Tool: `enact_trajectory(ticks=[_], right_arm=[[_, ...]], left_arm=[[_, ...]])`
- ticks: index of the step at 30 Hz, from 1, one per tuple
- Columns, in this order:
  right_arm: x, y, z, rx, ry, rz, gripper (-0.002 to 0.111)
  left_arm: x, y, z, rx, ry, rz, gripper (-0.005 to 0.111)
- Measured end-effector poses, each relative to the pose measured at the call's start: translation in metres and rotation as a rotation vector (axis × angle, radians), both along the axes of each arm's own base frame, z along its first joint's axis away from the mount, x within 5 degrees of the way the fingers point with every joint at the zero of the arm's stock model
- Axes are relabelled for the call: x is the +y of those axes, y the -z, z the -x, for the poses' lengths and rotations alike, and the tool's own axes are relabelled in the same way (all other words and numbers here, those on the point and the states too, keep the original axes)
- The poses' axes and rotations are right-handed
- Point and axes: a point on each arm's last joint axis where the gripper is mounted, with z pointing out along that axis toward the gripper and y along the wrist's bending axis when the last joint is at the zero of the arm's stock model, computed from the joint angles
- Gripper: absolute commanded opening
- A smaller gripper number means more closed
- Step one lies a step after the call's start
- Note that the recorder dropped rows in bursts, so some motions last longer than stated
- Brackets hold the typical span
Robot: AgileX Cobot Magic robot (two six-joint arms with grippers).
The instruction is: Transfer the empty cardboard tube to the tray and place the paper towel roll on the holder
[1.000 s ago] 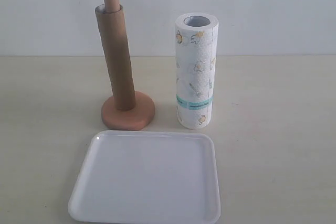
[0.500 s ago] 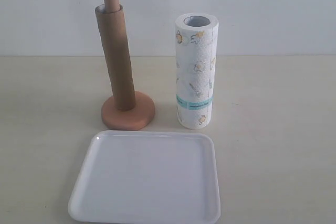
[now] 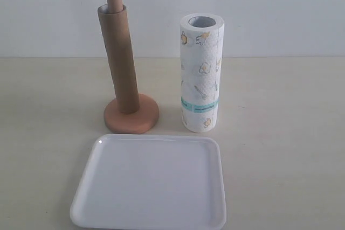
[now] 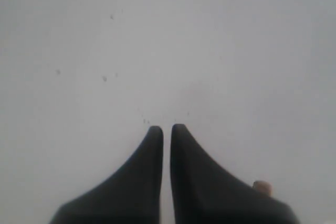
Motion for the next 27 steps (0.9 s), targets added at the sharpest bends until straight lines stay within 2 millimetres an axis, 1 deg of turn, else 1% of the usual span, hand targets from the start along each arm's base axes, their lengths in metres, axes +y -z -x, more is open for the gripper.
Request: enact_trajectory(ticks=[2, 3, 4, 8, 13, 16, 17, 19, 24, 26, 27], right_arm=[[0.000, 0.000, 0.000, 0.000, 0.000, 0.000, 0.000], [0.000, 0.000, 0.000, 0.000, 0.000, 0.000, 0.000], [0.000, 0.000, 0.000, 0.000, 0.000, 0.000, 0.000], [0.000, 0.000, 0.000, 0.000, 0.000, -0.002, 0.000], [0.000, 0.000, 0.000, 0.000, 0.001, -0.003, 0.000], [0.000, 0.000, 0.000, 0.000, 0.001, -0.003, 0.000], [0.000, 0.000, 0.000, 0.000, 0.001, -0.003, 0.000], [0.000, 0.000, 0.000, 0.000, 0.001, -0.003, 0.000], [0.000, 0.000, 0.000, 0.000, 0.001, -0.003, 0.000], [0.000, 0.000, 0.000, 0.000, 0.001, -0.003, 0.000], [0.000, 0.000, 0.000, 0.000, 0.001, -0.003, 0.000]], left_arm=[[-0.002, 0.015, -0.017, 0.040, 0.006, -0.012, 0.005], [-0.004, 0.028, -0.029, 0.070, 0.012, -0.018, 0.005], [-0.006, 0.037, -0.035, 0.085, 0.020, -0.025, 0.005], [-0.016, 0.083, -0.064, 0.162, 0.102, -0.058, 0.005], [-0.031, 0.124, -0.088, 0.223, 0.237, -0.126, 0.005], [-0.036, 0.146, -0.100, 0.276, 0.273, -0.138, 0.006], [-0.036, 0.154, -0.104, 0.294, 0.278, -0.135, 0.010], [-0.038, 0.166, -0.111, 0.314, 0.288, -0.127, 0.023], [-0.043, 0.185, -0.125, 0.316, 0.325, -0.153, 0.070], [-0.045, 0.190, -0.130, 0.318, 0.343, -0.164, 0.082], [-0.046, 0.193, -0.133, 0.322, 0.350, -0.172, 0.085]])
